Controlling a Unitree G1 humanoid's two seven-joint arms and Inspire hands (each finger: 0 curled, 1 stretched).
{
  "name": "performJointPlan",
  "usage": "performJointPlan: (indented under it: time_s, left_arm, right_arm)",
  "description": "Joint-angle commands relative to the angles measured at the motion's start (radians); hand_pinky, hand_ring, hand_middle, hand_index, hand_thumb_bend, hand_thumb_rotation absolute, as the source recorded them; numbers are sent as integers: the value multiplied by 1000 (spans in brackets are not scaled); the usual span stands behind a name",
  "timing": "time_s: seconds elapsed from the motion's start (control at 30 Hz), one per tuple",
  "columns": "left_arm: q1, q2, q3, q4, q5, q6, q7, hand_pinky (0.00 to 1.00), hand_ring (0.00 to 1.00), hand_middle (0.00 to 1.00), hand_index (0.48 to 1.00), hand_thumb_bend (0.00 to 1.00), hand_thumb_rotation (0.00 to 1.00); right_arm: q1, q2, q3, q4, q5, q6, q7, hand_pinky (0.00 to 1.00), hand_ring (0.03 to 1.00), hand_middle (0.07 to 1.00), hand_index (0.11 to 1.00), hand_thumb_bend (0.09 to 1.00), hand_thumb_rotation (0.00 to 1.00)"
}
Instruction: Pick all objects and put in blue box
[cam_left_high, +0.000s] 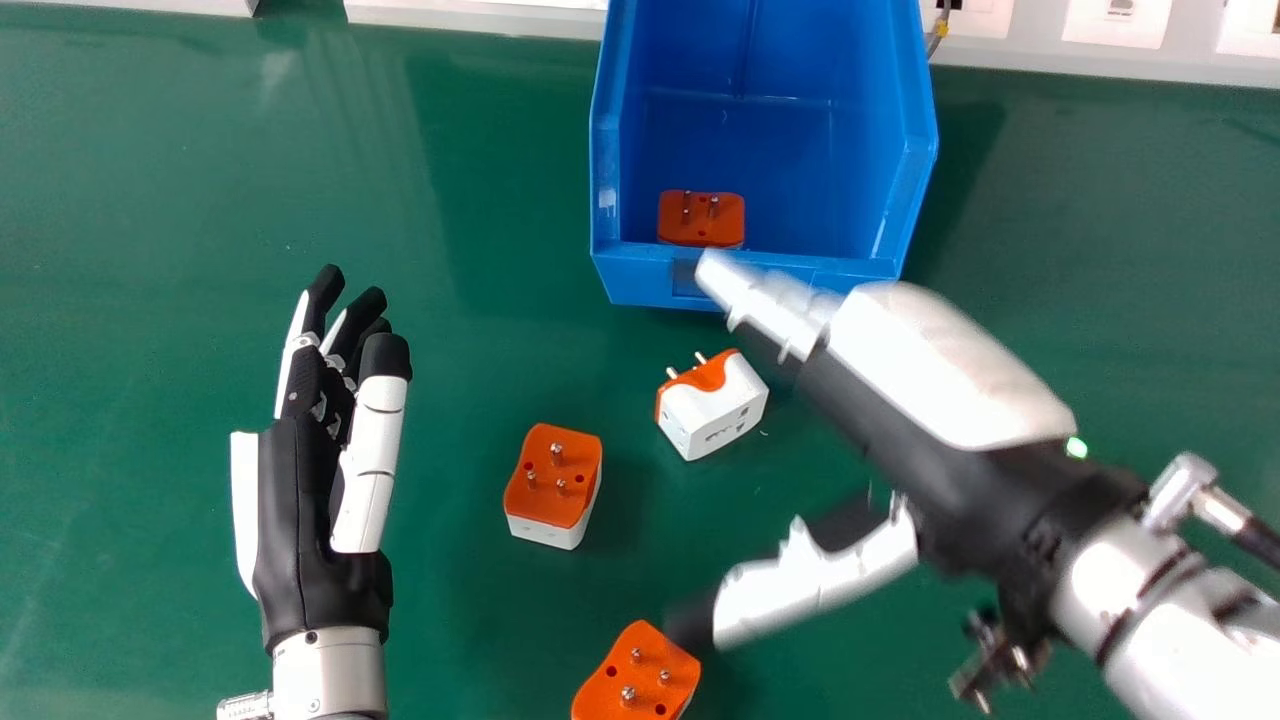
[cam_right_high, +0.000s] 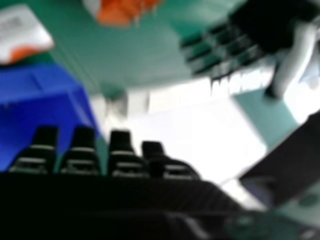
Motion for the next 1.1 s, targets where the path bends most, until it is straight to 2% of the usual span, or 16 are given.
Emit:
performJointPlan:
  time_s: [0.0,0.03,0.07,0.17,0.2,0.3,0.33,0.53,0.8,1.07]
  left_arm:
    - [8,-12,-21,-77,29,-6,7,821,885,885,919,738,783]
    - [9,-12,-22,-83,29,-2,6,821,885,885,919,738,783]
    - [9,-12,-21,-84,28,0,5,818,882,883,918,735,783]
    - [8,-9,-20,-86,22,3,1,818,882,883,918,735,783]
    - [7,-9,-20,-87,20,5,1,819,880,882,917,736,784]
    - [4,-9,-22,-89,15,10,1,819,880,882,917,736,784]
    - [3,-10,-22,-89,15,11,1,820,879,881,916,738,785]
    - [9,-12,-29,-109,28,23,8,815,876,879,915,742,787]
    - [8,-8,-25,-108,23,24,4,811,875,878,914,743,787]
    - [8,-10,-31,-117,21,31,-1,809,874,877,913,743,786]
  right_arm:
    - [-1,78,104,-149,-269,-9,244,805,857,892,935,985,542]
    - [4,115,131,-149,-331,-24,284,805,857,892,935,985,542]
    - [9,147,156,-149,-386,-37,319,759,823,865,911,980,543]
    - [31,233,216,-144,-519,-82,382,759,823,865,911,980,543]
    - [41,259,230,-136,-553,-102,390,713,785,839,890,976,547]
    - [79,317,256,-111,-615,-163,382,713,785,839,890,976,547]
    - [94,332,263,-103,-629,-181,374,674,754,816,871,972,552]
    - [163,391,287,-48,-670,-256,335,627,727,792,839,972,548]
    - [169,416,263,46,-684,-296,244,616,720,782,820,970,541]
    - [191,458,300,168,-768,-276,133,611,716,772,799,957,545]
